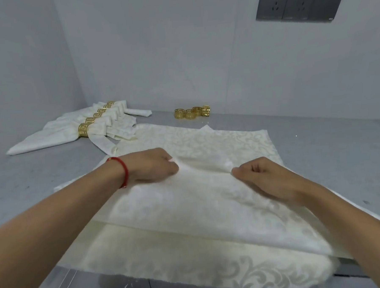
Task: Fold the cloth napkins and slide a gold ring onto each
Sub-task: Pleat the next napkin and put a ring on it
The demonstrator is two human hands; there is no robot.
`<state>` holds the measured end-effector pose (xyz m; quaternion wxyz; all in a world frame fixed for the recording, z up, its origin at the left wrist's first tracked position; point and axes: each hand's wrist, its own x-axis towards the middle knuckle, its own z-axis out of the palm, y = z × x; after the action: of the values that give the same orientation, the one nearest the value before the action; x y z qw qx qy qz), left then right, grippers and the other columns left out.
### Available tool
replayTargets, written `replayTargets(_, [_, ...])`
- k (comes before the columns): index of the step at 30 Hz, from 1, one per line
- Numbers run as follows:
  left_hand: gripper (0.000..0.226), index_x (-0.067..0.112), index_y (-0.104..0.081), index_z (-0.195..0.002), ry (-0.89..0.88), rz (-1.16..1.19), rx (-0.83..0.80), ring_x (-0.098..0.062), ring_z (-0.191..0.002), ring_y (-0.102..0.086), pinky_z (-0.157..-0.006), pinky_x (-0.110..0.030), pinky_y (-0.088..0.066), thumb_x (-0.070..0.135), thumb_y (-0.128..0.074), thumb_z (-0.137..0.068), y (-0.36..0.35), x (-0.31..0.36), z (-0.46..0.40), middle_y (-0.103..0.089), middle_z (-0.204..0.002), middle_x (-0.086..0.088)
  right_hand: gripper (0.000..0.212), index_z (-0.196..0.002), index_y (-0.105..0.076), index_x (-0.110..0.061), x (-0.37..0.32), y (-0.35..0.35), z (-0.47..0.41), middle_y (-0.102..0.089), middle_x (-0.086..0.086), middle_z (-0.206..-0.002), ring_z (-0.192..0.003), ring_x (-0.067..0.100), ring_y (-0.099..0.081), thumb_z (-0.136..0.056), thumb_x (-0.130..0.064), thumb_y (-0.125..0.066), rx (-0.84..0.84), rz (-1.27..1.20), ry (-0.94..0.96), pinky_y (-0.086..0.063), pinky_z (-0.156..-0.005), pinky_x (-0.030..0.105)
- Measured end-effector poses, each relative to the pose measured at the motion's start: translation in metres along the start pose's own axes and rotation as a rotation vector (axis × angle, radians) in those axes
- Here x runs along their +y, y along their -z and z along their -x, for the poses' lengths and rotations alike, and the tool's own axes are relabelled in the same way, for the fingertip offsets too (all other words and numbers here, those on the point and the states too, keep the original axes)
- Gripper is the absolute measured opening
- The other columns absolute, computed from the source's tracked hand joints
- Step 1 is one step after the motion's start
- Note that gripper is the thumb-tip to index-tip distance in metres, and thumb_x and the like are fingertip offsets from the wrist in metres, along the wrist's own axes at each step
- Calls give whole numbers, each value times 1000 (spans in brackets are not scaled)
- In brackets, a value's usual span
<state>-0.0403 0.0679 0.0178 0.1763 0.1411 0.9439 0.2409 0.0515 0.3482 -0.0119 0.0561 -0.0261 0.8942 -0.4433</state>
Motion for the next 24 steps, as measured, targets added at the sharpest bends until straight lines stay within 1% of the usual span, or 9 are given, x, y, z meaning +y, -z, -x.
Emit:
replayTargets(2, [15, 20, -56, -77, -28, -14, 69, -21, -68, -55, -63, -27, -38, 34, -55, -83, 5, 12, -29, -61, -77, 2, 56, -63, -36, -12, 7, 9, -34, -33, 0, -54, -48, 17, -30, -103, -48, -52, 127, 90, -61, -30, -55, 29])
replayTargets(4, [20, 18, -47, -69, -32, -42, 127, -22, -59, -48, -55, -25, -34, 29, -55, -83, 7, 20, -56, -54, -69, -2, 58, -61, -41, -12, 11, 14, -63, -49, 0, -58, -55, 21, -48, -101, -53, -46, 234, 233, -131, -40, -64, 34])
replayTargets(7, [19, 14, -52, -90, -17, -128, 200, -26, -78, -61, -53, -28, -44, 32, -54, -91, 9, 29, -97, -58, -94, -7, 58, -69, -51, -15, 15, 18, -103, -60, 3, -79, -78, 27, -59, -97, -64, -41, 343, 386, -220, -46, -73, 38])
replayTargets(9, [23, 11, -53, -94, -11, -218, 231, -29, -83, -63, -56, -32, -49, 34, -53, -92, 9, 29, -121, -61, -102, -9, 55, -68, -46, -19, 14, 18, -123, -55, 0, -76, -79, 27, -57, -93, -68, -47, 388, 471, -240, -40, -65, 35])
replayTargets(11, [19, 13, -55, -88, -39, -312, 277, -27, -78, -60, -61, -31, -47, 32, -52, -91, 5, 27, -135, -62, -98, -9, 42, -72, -54, -15, 15, 18, -137, -58, 0, -75, -76, 28, -59, -91, -53, -55, 443, 546, -241, -39, -58, 32])
replayTargets(13, [17, 14, -57, -99, -45, -368, 332, -26, -85, -59, -70, -32, -48, 29, -52, -91, 3, 25, -148, -60, -100, -6, 24, -86, -65, -14, 19, 19, -151, -64, 3, -82, -77, 30, -62, -91, -35, -55, 503, 581, -246, -43, -60, 31])
replayTargets(15, [17, 15, -58, -100, -32, -338, 352, -25, -86, -59, -74, -34, -51, 26, -52, -89, 1, 20, -158, -60, -97, -4, 17, -90, -67, -15, 22, 20, -159, -64, 3, -84, -77, 30, -62, -91, -28, -55, 509, 602, -264, -43, -61, 30])
replayTargets(19, [10, 15, -60, -86, -36, -254, 387, -25, -77, -62, -74, -36, -57, 22, -53, -82, 1, 13, -178, -65, -88, -4, 12, -87, -66, -14, 28, 24, -174, -62, 5, -82, -75, 31, -60, -85, -24, -60, 493, 657, -307, -43, -61, 30])
replayTargets(24, [9, 16, -62, -84, -51, -213, 403, -26, -75, -62, -74, -41, -58, 21, -56, -80, 1, 8, -188, -64, -87, -4, 16, -85, -66, -15, 32, 25, -183, -61, 4, -82, -73, 29, -59, -83, -30, -63, 495, 687, -320, -40, -60, 30])
